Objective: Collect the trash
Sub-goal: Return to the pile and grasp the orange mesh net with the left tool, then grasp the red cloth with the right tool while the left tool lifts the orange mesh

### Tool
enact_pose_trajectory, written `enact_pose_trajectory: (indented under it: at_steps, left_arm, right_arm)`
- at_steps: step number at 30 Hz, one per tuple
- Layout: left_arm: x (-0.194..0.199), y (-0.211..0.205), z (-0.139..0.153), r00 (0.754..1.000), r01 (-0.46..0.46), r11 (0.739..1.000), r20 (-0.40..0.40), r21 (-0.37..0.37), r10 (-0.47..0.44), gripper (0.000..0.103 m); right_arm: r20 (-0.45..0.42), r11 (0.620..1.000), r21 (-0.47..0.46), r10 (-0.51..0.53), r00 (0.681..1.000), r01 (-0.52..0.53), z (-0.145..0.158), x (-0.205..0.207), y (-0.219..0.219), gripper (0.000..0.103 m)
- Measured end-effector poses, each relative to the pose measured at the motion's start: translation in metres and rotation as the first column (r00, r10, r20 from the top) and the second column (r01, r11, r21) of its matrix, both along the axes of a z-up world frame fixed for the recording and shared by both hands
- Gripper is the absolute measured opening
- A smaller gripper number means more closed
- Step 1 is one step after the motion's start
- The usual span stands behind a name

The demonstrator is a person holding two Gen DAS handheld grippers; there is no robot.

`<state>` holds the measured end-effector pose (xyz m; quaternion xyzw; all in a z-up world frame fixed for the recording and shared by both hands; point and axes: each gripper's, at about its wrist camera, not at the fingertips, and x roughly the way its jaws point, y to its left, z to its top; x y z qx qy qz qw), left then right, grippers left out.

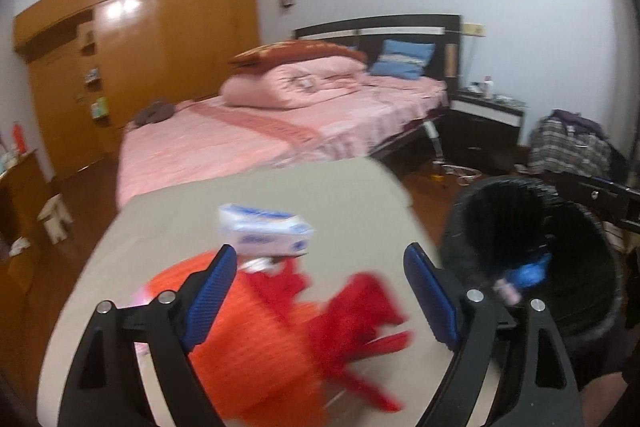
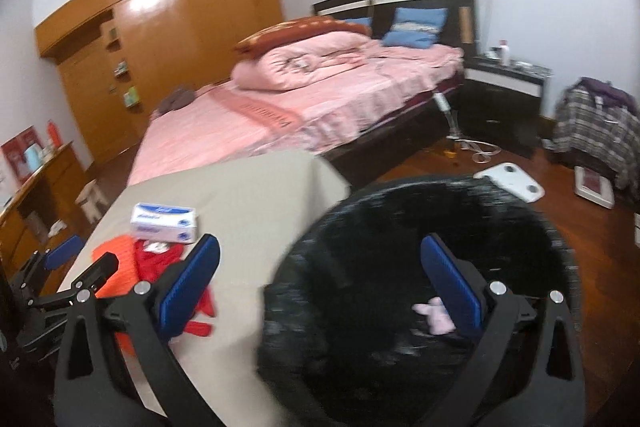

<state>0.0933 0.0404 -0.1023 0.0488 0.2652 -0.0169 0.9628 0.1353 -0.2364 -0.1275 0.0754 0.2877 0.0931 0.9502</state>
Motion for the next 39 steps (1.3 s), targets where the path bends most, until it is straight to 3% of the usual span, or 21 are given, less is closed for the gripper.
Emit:
enact_pose_trajectory:
  at_steps: [7,19,27,36,39]
  left_arm:
    - [-0.004,0.060,-0.025,0.988,-0.142,0.990,-0.062,-0.013,0.141,0.081]
    - [0.003,0.089,-0.066,0.971,-0.188,0.982,-0.155,-0.029,0.181,0.073]
    - [0.002,0.091,-0.075,0.974,-0.156,0.986,-0.177,-0.059,0.143,0.047]
    - [0.001,0.099,-0.070,0.975,-0.152,0.985,-0.175,-0.086,0.135,0.026]
    - [-0.001,0.100,-0.066,0.977,-0.146,0.985,-0.168,-0.092,0.129,0.024]
  right_arm:
    - [-0.015,0.993,-0.028,0.118,0.993,-0.119,-0.010,0.009,0.066,0.098]
    - [-0.073,0.973,-0.089,0.205,0.976,-0.211,-0.039,0.021,0.119,0.098]
    - [-0.133,0.956,-0.095,0.265,0.955,-0.279,-0.061,0.029,0.147,0.098]
    - [-0.191,0.940,-0.081,0.313,0.930,-0.333,-0.077,0.035,0.165,0.097]
    - [-0.178,0.934,-0.091,0.327,0.928,-0.347,-0.072,0.029,0.167,0.097]
